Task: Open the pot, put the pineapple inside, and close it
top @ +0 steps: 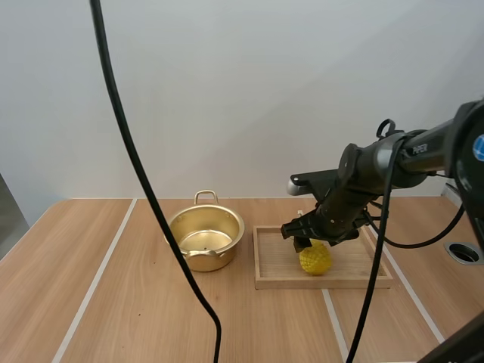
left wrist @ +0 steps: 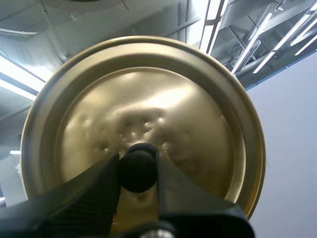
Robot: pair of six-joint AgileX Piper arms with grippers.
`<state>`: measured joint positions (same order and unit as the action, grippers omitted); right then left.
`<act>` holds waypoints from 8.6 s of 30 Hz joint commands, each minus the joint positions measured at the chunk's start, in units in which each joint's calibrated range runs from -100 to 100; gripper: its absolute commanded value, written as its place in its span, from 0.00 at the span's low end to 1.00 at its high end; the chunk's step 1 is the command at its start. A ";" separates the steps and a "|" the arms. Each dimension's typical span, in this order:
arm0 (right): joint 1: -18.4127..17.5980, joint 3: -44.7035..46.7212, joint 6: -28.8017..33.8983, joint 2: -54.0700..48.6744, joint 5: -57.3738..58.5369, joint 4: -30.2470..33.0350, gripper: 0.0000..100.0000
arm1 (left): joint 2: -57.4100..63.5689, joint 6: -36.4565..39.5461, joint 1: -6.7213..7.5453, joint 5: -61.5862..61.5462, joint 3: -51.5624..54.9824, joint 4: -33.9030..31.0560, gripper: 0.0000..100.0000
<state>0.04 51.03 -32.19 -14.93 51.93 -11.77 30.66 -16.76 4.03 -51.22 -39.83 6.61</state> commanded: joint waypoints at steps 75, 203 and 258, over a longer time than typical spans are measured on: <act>-14.78 -53.32 -25.90 19.85 48.07 -16.53 0.00 | 5.17 1.71 0.19 -1.36 -0.22 -6.27 0.00; -1.05 -53.27 -5.76 -15.08 16.43 0.76 1.00 | -2.62 7.39 0.19 -43.36 11.17 -6.61 0.00; -0.96 -53.27 -1.36 -32.73 30.04 6.66 1.00 | -38.02 -6.88 0.19 -34.49 57.44 3.36 0.00</act>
<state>-1.16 -2.03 -33.68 -46.88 82.19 -5.39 -6.91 -23.50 4.03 -86.52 17.71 10.06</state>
